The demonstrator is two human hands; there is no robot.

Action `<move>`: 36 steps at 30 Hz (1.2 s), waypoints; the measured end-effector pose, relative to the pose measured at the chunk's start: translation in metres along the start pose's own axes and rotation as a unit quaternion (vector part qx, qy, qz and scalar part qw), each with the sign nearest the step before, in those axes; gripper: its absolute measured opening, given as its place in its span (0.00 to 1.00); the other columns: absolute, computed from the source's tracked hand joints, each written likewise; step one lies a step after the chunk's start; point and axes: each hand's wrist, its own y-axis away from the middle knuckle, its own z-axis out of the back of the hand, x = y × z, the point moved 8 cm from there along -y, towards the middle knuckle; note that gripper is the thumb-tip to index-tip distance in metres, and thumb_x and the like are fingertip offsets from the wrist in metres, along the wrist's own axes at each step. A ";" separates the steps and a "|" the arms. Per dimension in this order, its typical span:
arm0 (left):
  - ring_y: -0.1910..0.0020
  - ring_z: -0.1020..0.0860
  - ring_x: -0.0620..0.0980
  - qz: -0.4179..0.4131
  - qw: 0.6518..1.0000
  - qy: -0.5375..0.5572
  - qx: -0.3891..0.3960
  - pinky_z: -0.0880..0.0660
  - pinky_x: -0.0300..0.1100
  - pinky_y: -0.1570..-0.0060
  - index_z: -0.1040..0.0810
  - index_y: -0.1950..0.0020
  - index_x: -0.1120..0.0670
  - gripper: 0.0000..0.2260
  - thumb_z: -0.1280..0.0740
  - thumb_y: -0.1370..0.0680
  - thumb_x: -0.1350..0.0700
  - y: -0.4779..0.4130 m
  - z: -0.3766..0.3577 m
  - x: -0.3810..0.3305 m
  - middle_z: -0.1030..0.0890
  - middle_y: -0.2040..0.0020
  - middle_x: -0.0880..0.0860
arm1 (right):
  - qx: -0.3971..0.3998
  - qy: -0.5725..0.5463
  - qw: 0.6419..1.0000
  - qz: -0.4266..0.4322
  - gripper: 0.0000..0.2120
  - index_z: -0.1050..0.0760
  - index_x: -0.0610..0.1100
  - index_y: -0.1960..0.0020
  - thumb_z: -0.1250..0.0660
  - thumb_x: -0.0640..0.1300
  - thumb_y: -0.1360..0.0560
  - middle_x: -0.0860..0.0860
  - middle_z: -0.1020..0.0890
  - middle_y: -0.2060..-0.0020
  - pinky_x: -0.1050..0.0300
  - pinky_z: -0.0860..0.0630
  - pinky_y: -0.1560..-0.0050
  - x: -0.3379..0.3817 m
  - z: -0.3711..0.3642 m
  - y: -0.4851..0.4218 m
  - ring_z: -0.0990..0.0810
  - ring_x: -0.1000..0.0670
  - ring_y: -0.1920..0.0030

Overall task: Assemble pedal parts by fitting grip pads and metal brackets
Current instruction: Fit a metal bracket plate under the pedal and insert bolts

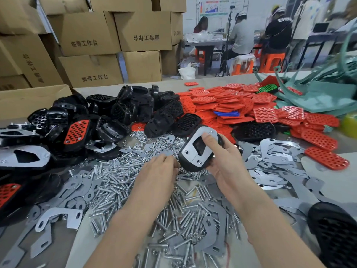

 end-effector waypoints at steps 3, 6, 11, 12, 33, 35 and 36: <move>0.51 0.34 0.41 -0.007 1.000 -0.004 0.002 0.36 0.38 0.49 0.23 0.40 0.48 0.08 0.38 0.17 0.51 0.001 0.001 -0.001 0.24 0.44 0.44 | 0.003 0.006 1.000 0.000 0.12 0.20 0.42 0.40 0.28 0.46 0.21 0.46 0.14 0.53 0.49 0.17 0.51 0.000 -0.001 0.000 0.15 0.47 0.55; 0.49 0.32 0.41 -0.005 1.000 0.003 0.010 0.34 0.38 0.45 0.22 0.39 0.48 0.09 0.38 0.16 0.51 0.000 0.001 0.000 0.23 0.42 0.44 | 0.001 0.004 1.000 0.000 0.12 0.20 0.41 0.40 0.28 0.46 0.21 0.47 0.14 0.54 0.50 0.17 0.53 0.000 0.000 0.000 0.15 0.47 0.55; 0.42 0.27 0.45 -0.002 1.000 -0.014 0.024 0.33 0.41 0.42 0.23 0.35 0.46 0.11 0.39 0.16 0.49 0.001 0.000 0.000 0.24 0.40 0.44 | -0.002 -0.007 1.000 -0.004 0.11 0.20 0.43 0.40 0.28 0.46 0.21 0.49 0.14 0.56 0.49 0.18 0.51 -0.001 0.001 -0.001 0.16 0.47 0.56; 0.42 0.27 0.45 -0.002 1.000 -0.012 0.023 0.32 0.41 0.42 0.23 0.36 0.46 0.10 0.39 0.16 0.49 0.001 0.001 0.000 0.23 0.40 0.44 | -0.002 -0.010 1.000 -0.003 0.11 0.20 0.43 0.41 0.28 0.45 0.21 0.49 0.13 0.56 0.50 0.18 0.52 -0.001 0.002 -0.001 0.16 0.48 0.56; 0.47 0.25 0.34 -0.038 0.947 0.264 -0.178 0.33 0.24 0.48 0.21 0.34 0.48 0.12 0.38 0.16 0.54 0.008 0.054 -0.016 0.26 0.48 0.38 | 0.048 0.126 0.986 0.099 0.07 0.16 0.58 0.49 0.27 0.55 0.26 0.52 0.12 0.50 0.47 0.17 0.45 0.008 -0.018 0.010 0.14 0.48 0.47; 0.46 0.24 0.35 -0.051 0.943 0.266 -0.192 0.32 0.24 0.47 0.19 0.37 0.47 0.11 0.37 0.16 0.56 0.009 0.056 -0.018 0.25 0.47 0.39 | 0.073 0.138 0.980 0.127 0.07 0.17 0.60 0.47 0.28 0.54 0.24 0.56 0.13 0.49 0.62 0.20 0.49 0.012 -0.026 0.015 0.15 0.56 0.47; 0.46 0.24 0.37 -0.054 0.942 0.269 -0.195 0.31 0.25 0.47 0.19 0.39 0.46 0.10 0.36 0.17 0.57 0.010 0.056 -0.018 0.24 0.47 0.40 | 0.088 0.141 0.977 0.134 0.06 0.17 0.59 0.46 0.28 0.53 0.23 0.56 0.13 0.48 0.65 0.21 0.48 0.013 -0.029 0.017 0.16 0.57 0.46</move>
